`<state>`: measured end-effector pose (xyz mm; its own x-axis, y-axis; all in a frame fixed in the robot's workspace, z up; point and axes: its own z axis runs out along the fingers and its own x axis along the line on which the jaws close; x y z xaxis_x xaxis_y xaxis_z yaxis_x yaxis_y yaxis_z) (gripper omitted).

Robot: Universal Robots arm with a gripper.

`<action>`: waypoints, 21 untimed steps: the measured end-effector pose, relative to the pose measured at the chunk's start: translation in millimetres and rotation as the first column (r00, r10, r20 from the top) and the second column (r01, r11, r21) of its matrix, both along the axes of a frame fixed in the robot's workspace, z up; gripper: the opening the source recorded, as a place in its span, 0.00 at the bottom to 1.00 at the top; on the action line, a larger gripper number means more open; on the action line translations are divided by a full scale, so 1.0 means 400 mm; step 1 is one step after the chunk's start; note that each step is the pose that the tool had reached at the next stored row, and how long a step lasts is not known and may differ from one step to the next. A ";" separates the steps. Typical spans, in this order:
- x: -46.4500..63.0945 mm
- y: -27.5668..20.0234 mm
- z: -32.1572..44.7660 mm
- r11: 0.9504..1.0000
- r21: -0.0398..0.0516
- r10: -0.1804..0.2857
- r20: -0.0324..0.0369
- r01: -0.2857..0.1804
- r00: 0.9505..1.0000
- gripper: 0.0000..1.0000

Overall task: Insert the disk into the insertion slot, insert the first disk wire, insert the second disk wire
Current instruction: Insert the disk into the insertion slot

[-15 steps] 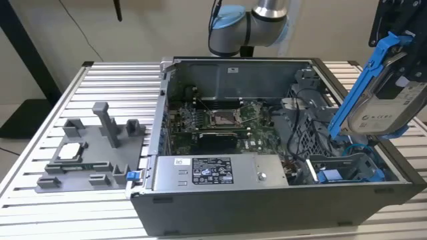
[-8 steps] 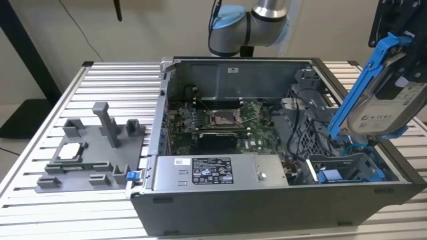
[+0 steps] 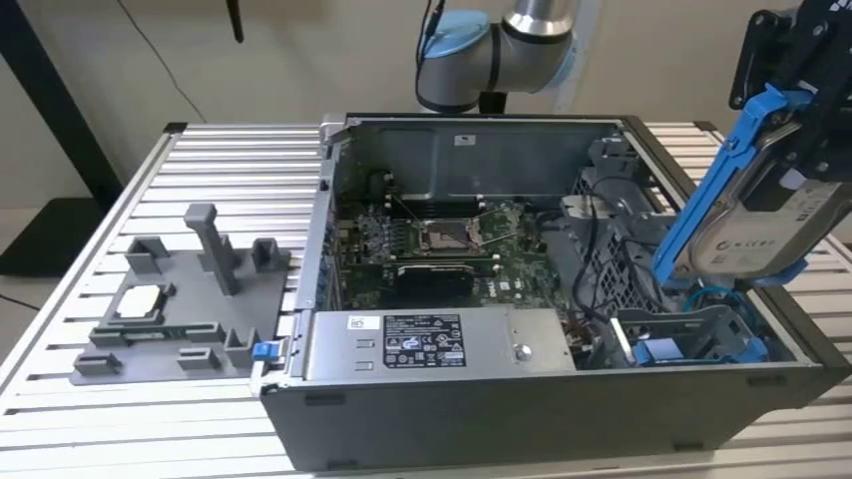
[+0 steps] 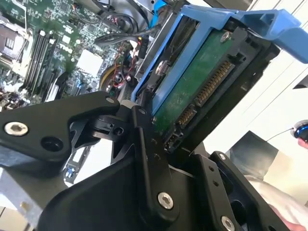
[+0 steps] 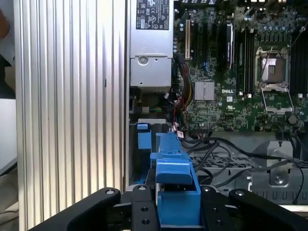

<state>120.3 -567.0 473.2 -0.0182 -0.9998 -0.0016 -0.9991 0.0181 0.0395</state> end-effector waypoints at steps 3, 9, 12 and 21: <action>0.000 -0.012 -0.008 1.000 0.001 0.000 0.000 0.000 1.000 0.00; 0.000 -0.033 -0.025 1.000 0.003 0.000 -0.002 0.000 1.000 0.00; -0.005 -0.036 -0.034 1.000 0.003 0.000 -0.003 0.000 1.000 0.00; -0.019 -0.030 -0.072 1.000 0.003 0.001 -0.003 -0.001 1.000 0.00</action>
<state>112.5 -579.0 444.5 -0.0176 -0.9998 -0.0046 -0.9989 0.0173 0.0430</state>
